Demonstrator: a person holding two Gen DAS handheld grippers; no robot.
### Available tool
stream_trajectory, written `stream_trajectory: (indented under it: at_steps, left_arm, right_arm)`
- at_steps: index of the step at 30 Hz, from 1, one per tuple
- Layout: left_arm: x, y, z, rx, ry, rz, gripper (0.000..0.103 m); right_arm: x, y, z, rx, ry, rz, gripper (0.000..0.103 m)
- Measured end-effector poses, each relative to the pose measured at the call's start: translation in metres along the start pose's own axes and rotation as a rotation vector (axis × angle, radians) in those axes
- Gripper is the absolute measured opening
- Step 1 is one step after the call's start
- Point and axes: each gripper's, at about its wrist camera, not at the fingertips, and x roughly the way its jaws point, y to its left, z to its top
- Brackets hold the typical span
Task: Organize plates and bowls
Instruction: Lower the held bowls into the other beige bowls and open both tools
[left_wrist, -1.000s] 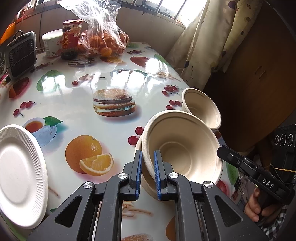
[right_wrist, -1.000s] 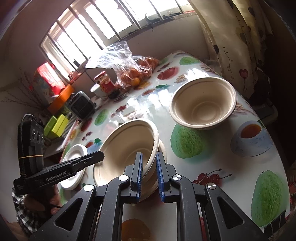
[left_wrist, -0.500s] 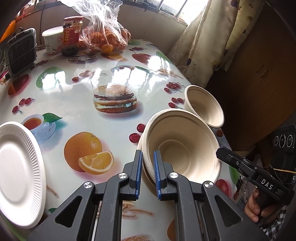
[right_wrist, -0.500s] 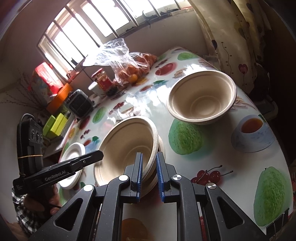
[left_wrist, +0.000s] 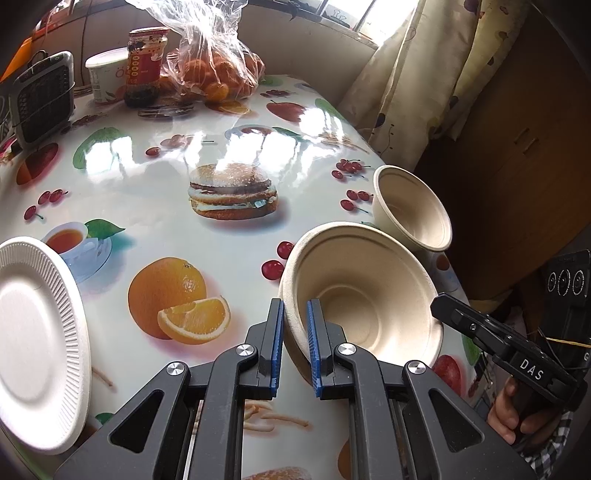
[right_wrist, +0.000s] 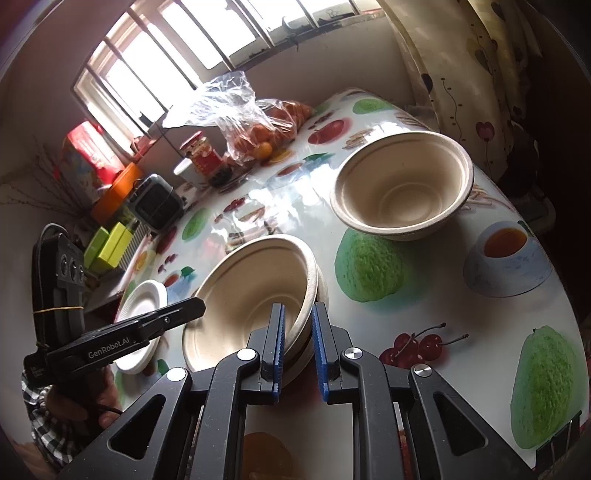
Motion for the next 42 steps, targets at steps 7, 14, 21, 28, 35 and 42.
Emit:
stream_trajectory:
  at_steps: [7,14,21,28,35,42]
  left_arm:
    - [-0.0001,-0.0010,-0.0010,0.012,-0.004,0.015,0.012]
    - [0.0010,-0.0010,-0.0014,0.015,0.001,0.019,0.012]
    - [0.0017,-0.0010,-0.0015,0.014,0.002,0.020,0.012]
    - [0.0007,-0.0018,-0.0018,0.014,0.001,0.023,0.012]
    - [0.0002,-0.0011,-0.0020,0.013,0.002,0.022,0.014]
    - [0.0000,-0.0009,-0.0017,0.013,0.003,0.023,0.014]
  right_arm:
    - [0.0026,-0.0011,-0.0040,0.005,0.009,0.000,0.016]
    - [0.0030,-0.0018,-0.0044,0.006,0.011,-0.006,0.016]
    - [0.0031,-0.0021,-0.0050,0.007,0.010,-0.004,0.016]
    - [0.0029,-0.0023,-0.0047,0.009,0.011,-0.004,0.016]
    - [0.0029,-0.0024,-0.0050,0.009,0.010,-0.001,0.017]
    - [0.0029,-0.0028,-0.0049,0.011,0.011,0.000,0.017]
